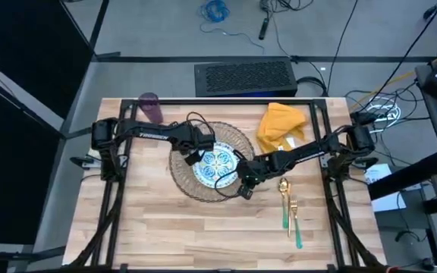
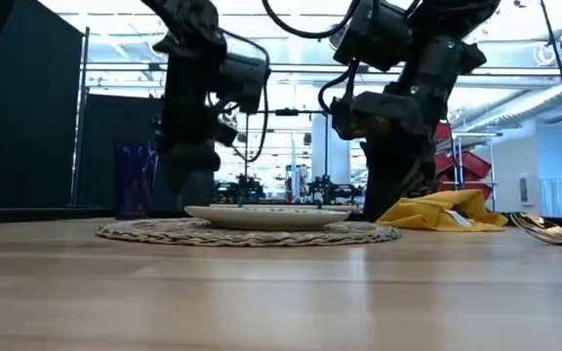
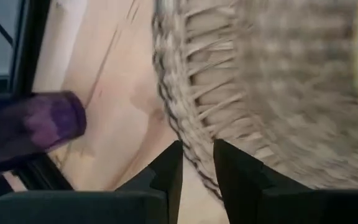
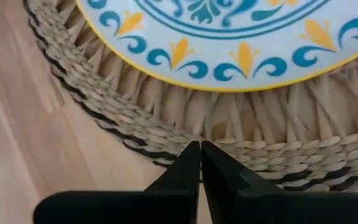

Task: Set table place
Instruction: Put the white patterned plate on the tablemat

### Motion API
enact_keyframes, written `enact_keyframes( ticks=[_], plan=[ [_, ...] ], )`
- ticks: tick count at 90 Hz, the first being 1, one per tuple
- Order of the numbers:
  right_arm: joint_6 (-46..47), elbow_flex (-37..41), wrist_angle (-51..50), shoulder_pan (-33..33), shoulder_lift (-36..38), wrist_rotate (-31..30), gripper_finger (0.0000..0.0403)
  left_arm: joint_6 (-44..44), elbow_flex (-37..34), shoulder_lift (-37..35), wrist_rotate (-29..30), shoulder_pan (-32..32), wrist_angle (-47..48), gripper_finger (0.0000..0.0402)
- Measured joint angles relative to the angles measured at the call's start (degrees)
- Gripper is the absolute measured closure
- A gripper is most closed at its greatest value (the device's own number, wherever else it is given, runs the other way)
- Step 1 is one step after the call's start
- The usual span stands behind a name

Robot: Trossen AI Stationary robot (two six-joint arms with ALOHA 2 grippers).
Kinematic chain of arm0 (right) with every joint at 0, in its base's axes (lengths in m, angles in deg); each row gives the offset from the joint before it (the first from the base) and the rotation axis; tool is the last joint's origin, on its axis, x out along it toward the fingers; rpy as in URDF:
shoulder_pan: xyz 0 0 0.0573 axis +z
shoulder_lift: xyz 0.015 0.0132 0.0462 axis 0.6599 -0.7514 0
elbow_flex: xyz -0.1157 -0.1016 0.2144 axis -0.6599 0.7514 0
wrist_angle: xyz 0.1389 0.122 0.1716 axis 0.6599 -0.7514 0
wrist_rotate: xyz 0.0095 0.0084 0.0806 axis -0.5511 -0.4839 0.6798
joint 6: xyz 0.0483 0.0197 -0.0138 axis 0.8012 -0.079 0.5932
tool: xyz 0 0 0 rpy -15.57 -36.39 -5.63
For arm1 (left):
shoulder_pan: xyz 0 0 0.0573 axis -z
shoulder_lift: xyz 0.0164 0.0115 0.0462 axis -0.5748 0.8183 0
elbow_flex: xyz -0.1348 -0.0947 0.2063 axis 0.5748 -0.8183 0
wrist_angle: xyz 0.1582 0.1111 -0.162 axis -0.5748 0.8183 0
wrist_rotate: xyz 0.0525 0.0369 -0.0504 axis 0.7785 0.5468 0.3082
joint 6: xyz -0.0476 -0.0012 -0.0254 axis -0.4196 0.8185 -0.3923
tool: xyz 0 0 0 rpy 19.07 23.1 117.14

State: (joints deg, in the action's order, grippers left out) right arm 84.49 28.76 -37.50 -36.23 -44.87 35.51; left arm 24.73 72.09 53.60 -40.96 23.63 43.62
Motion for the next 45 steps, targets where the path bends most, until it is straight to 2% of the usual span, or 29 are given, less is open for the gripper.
enact_keyframes(
  ticks=[9, 28, 45],
  plan=[
    [0.3, 0.0, 0.0, -0.9, -1.3, -1.3, 0.0403, 0.1, -1.6, 0.0, -1.5, -0.8, -1.6, 0.0325],
    [0.8, -0.2, -0.1, -1.4, -2.9, -0.1, 0.0403, 0.4, -3.6, 0.0, -5.5, -1.7, -5.0, 0.0325],
    [4.7, -0.3, -6.6, 4.1, -2.8, 1.5, 0.0403, 0.4, -3.7, 0.0, -8.7, -0.5, -3.3, 0.0325]
  ],
)
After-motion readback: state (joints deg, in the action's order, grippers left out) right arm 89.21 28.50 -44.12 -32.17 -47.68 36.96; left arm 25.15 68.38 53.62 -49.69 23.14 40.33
